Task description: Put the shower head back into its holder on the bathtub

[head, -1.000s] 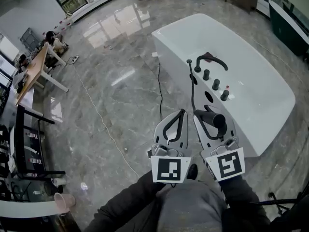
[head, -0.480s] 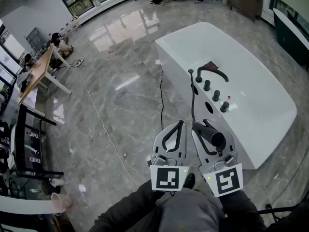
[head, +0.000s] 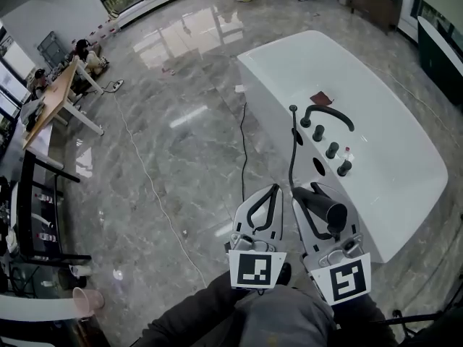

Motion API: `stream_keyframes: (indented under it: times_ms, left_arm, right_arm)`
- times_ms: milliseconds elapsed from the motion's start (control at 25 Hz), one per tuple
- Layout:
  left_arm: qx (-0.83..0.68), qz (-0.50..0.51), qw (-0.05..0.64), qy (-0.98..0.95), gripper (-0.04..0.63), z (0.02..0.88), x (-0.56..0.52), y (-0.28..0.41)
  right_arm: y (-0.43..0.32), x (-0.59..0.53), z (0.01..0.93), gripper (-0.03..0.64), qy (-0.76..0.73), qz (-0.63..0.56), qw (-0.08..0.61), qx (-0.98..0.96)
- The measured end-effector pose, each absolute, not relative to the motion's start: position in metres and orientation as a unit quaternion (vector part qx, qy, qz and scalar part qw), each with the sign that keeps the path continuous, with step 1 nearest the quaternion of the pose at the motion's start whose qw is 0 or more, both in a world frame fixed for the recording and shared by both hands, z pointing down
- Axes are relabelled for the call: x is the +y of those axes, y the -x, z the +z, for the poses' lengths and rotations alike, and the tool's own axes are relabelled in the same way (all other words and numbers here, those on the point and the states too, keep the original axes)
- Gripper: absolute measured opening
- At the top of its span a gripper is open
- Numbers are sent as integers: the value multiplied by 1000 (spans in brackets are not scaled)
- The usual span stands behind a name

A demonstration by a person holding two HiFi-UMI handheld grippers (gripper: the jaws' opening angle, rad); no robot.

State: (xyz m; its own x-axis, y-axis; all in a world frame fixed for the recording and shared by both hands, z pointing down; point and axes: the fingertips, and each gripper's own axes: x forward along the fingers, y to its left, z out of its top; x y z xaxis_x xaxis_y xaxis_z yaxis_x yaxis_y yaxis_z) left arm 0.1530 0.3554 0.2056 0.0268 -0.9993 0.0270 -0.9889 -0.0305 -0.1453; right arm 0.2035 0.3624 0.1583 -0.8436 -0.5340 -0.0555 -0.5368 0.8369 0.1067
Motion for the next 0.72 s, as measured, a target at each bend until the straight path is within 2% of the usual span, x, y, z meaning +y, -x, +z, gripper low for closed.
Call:
stream_keyframes:
  times_ms: [320,720]
  left_arm:
    - [680,-54,36,730,3,205,297,-94]
    - [666,-47,21,744,3,211,262,-58]
  right_arm:
    - [-140,317,155,140,282,55,-3,958]
    - [-104,281,155,140,301,56,-17,952]
